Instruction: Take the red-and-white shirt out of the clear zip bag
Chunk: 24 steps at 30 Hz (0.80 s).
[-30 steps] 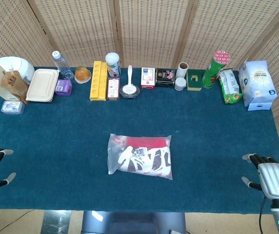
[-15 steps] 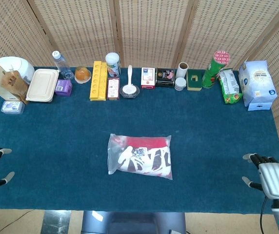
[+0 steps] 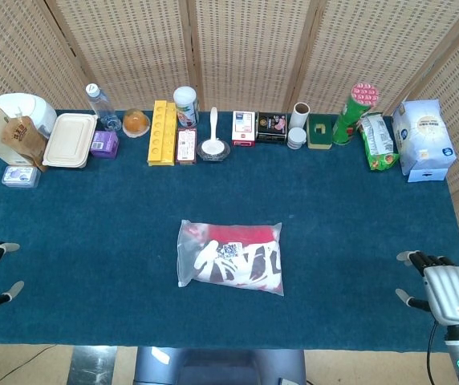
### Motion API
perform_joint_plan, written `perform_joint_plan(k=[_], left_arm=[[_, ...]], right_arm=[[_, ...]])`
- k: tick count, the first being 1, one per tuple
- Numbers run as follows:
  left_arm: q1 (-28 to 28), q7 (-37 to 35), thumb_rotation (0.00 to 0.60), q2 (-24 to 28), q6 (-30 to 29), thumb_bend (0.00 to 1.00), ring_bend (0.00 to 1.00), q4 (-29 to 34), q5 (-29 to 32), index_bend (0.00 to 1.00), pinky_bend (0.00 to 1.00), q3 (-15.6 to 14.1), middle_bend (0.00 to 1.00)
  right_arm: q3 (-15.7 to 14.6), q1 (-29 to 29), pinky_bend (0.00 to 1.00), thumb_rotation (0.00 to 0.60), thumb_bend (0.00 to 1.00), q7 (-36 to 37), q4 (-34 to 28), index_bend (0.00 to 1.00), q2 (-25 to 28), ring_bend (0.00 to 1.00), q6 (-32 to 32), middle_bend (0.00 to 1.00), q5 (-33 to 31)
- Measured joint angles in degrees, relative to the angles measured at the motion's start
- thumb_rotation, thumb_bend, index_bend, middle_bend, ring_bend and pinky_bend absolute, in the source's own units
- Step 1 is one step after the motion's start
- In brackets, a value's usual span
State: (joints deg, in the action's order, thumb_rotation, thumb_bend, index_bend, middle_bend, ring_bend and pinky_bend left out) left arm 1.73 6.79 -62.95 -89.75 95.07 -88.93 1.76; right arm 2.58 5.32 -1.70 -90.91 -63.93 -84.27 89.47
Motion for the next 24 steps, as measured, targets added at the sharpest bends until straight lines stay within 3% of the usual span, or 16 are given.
perform_joint_plan(k=[10,16,21,24], left_arm=[[1.29,0.23,0.6,1.08,0.52,0.15,0.21,0.86,-0.38,0.31,0.26,0.95,0.34],[2.23,0.72,0.6,2.22,0.74,0.15,0.21,1.53,-0.74,0.31,0.26,1.7,0.34],[2.92,0.93,0.6,3.05,1.11,0.15,0.21,1.82,-0.56,0.31,0.26,2.28,0.34],[3.26,0.78,0.6,3.39,1.4,0.16,0.21,1.78,-0.38,0.31,0.26,2.49,0.34]], right_arm=[[0.81,6.44,0.45,0.6,0.14,8.72,-2.4,0.28,0.49,0.48,5.24,0.4,4.57],[1.51,12.5,0.39,0.6,0.1,10.8,-5.85,0.17,0.19,0.38,11.14,0.3,7.59],[2.64,18.89,0.31,0.6,0.07,8.82,-9.94,0.04,-0.29,0.27,22.14,0.17,6.58],[3.78,22.95,0.28,0.6,0.07,5.95,-12.08,0.0,-1.03,0.22,29.73,0.12,2.8]])
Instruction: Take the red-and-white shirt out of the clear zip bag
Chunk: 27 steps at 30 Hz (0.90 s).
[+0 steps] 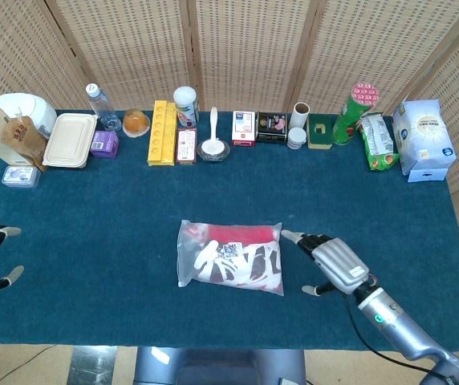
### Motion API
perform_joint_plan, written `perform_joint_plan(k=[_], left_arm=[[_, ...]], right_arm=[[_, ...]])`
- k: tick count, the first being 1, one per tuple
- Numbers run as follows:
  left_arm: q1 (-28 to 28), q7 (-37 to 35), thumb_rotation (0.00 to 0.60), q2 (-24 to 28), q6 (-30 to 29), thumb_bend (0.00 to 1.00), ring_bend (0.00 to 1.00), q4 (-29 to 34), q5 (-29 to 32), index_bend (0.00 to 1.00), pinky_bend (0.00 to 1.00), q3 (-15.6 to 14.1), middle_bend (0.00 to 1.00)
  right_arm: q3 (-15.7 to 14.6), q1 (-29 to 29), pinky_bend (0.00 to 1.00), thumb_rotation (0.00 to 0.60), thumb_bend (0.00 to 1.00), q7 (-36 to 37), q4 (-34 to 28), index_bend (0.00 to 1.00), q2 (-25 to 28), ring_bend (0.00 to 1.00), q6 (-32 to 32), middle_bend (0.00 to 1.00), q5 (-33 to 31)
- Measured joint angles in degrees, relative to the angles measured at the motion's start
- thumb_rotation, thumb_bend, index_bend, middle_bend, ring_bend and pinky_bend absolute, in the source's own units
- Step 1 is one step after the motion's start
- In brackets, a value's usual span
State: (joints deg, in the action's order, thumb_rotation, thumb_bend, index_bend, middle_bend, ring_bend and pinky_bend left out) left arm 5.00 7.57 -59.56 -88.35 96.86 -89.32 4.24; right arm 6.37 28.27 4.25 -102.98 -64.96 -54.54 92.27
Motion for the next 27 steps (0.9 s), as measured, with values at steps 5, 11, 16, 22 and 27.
perform_joint_plan(k=[5,11,16,22,27], left_arm=[[0.6,-0.48,0.6,0.28,0.65,0.16,0.21,-0.33,0.22,0.31,0.26,0.2,0.34],[1.14,-1.41,0.6,0.38,1.08,0.15,0.21,-1.05,0.31,0.31,0.26,0.4,0.34],[1.48,-3.19,0.6,0.21,1.5,0.15,0.21,-2.62,0.65,0.31,0.26,0.47,0.34],[1.61,-5.01,0.6,-0.35,1.83,0.16,0.21,-4.49,1.33,0.31,0.26,0.41,0.34],[1.73,-6.14,0.6,-0.78,2.19,0.15,0.21,-5.76,1.69,0.31,0.26,0.3,0.34]], right_arm=[[2.0,5.76,0.26,0.6,0.07,-8.34,-2.39,0.0,-2.41,0.19,7.7,0.09,-10.3],[3.52,10.81,0.24,0.6,0.07,-17.79,-3.11,0.0,-6.03,0.16,11.25,0.08,-20.57],[3.95,14.99,0.23,0.6,0.07,-25.09,-2.14,0.0,-9.16,0.15,11.93,0.08,-29.57],[3.42,21.21,0.22,0.6,0.07,-34.92,-0.78,0.0,-12.86,0.15,10.61,0.08,-43.16],[2.49,26.28,0.22,0.6,0.07,-40.92,0.8,0.0,-15.39,0.15,8.81,0.08,-52.0]])
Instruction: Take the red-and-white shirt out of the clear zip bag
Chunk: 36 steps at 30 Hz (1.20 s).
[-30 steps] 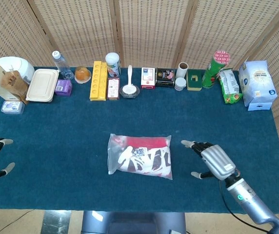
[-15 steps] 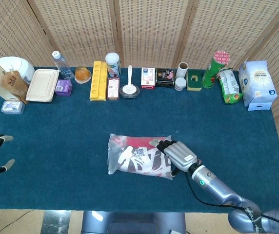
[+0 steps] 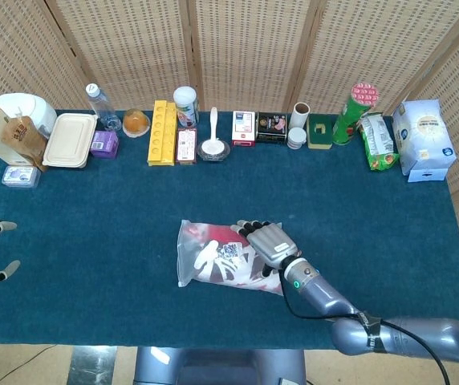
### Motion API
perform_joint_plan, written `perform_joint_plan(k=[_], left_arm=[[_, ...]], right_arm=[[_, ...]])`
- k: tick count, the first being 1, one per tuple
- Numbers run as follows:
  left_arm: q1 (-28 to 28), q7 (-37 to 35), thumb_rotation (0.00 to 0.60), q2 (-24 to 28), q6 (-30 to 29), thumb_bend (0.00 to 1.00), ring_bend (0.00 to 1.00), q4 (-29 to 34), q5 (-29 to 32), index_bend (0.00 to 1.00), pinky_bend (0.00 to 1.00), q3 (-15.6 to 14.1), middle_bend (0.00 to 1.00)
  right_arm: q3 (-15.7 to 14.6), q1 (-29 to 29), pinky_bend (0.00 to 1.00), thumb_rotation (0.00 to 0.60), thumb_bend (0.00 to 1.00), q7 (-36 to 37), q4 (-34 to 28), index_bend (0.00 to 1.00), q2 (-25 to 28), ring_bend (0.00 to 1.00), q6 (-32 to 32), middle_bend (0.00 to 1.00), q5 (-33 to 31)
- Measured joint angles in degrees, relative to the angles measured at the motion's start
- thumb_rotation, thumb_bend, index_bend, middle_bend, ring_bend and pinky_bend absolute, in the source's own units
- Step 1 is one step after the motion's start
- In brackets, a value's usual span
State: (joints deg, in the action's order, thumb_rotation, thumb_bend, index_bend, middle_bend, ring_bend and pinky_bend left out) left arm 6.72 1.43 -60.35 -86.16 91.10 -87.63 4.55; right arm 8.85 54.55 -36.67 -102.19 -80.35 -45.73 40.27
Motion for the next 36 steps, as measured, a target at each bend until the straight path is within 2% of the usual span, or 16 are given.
perform_joint_plan(k=[6,9,12,14,16,20,23,30,36], left_arm=[[0.2,-1.17,0.6,-0.37,0.39,0.15,0.21,-1.16,0.33,0.31,0.26,-0.09,0.34],[0.26,-1.43,0.6,-0.43,0.31,0.15,0.21,-1.38,0.21,0.31,0.26,-0.15,0.34],[0.15,-1.7,0.6,-0.48,0.14,0.15,0.21,-1.36,0.05,0.31,0.26,-0.35,0.34],[-0.02,-1.88,0.6,-0.49,0.05,0.15,0.21,-1.3,-0.04,0.31,0.26,-0.6,0.34],[-0.16,-1.93,0.6,-0.41,0.08,0.15,0.21,-1.29,-0.06,0.31,0.26,-0.87,0.34],[-0.4,-1.95,0.6,-0.08,0.07,0.15,0.21,-1.04,-0.1,0.31,0.26,-1.19,0.34],[-0.49,-1.94,0.6,0.11,0.15,0.15,0.21,-0.76,-0.06,0.31,0.26,-1.38,0.34],[-0.15,-1.21,0.6,0.91,0.76,0.15,0.21,0.65,-0.14,0.31,0.26,-1.5,0.34],[0.99,0.34,0.6,2.02,1.47,0.15,0.21,2.71,-0.76,0.31,0.26,-1.08,0.34]], right_arm=[[-1.88,4.63,0.23,0.6,0.07,-4.91,0.67,0.0,-1.66,0.16,-1.65,0.1,-8.01],[-2.83,6.99,0.28,0.6,0.07,-7.62,1.0,0.04,-2.69,0.24,-2.62,0.19,-11.31],[-3.57,9.73,0.41,0.6,0.08,-10.57,1.82,0.19,-4.38,0.39,-3.8,0.33,-14.55],[-3.88,11.42,0.54,0.6,0.11,-12.16,2.76,0.37,-6.03,0.56,-4.84,0.46,-16.36],[-3.96,12.07,0.64,0.6,0.13,-12.74,3.75,0.49,-7.57,0.67,-6.08,0.56,-16.74],[-3.95,11.91,0.83,0.6,0.15,-11.87,5.65,0.7,-9.91,0.88,-8.09,0.75,-13.71],[-3.79,10.89,0.91,0.6,0.15,-8.97,6.88,0.77,-10.92,0.95,-8.42,0.8,-9.48],[-2.49,7.08,0.96,0.6,0.15,5.12,8.11,0.81,-9.91,1.0,-4.73,0.84,0.87],[-0.67,3.53,0.96,0.6,0.15,19.69,7.01,0.83,-5.44,1.0,1.67,0.85,9.73]])
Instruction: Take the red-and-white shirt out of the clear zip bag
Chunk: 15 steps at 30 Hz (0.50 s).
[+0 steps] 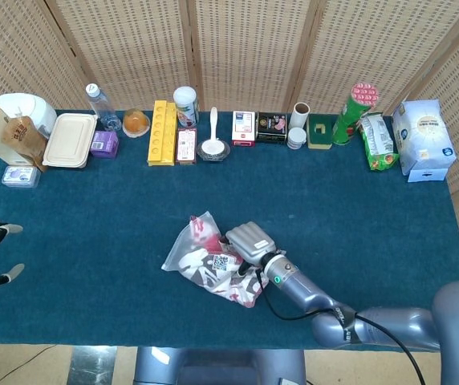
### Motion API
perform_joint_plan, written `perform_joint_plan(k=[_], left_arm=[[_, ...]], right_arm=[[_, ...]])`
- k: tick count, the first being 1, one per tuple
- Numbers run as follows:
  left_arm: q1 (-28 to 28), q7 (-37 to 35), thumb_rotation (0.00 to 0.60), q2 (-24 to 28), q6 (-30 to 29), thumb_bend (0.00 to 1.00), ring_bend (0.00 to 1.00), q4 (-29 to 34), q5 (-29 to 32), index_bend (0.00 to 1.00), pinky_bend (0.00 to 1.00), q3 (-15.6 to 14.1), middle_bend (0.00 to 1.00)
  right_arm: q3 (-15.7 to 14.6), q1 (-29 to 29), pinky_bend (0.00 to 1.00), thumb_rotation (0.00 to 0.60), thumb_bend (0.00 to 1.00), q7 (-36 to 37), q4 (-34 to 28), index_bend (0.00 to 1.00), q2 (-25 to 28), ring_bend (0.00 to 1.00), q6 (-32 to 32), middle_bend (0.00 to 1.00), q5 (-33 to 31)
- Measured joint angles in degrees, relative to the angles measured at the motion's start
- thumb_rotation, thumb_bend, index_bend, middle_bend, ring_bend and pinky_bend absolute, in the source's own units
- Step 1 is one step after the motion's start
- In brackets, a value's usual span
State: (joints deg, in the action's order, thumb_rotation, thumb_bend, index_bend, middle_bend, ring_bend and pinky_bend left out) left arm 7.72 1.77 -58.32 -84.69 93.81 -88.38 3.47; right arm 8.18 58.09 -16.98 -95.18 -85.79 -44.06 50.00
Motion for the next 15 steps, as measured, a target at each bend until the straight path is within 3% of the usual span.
perform_joint_plan(k=[7,15], left_arm=[[2.38,2.0,0.6,2.57,2.1,0.15,0.22,3.42,-0.58,0.31,0.28,0.98,0.34],[7.03,4.64,0.6,5.4,7.5,0.15,0.33,8.17,-2.95,0.31,0.39,1.73,0.39]], right_arm=[[2.48,-3.63,0.96,0.6,0.15,16.21,-1.92,0.83,5.92,1.0,7.17,0.86,10.58],[3.69,-6.95,0.96,0.6,0.15,33.13,-4.44,0.83,11.03,1.0,9.29,0.86,27.87]])
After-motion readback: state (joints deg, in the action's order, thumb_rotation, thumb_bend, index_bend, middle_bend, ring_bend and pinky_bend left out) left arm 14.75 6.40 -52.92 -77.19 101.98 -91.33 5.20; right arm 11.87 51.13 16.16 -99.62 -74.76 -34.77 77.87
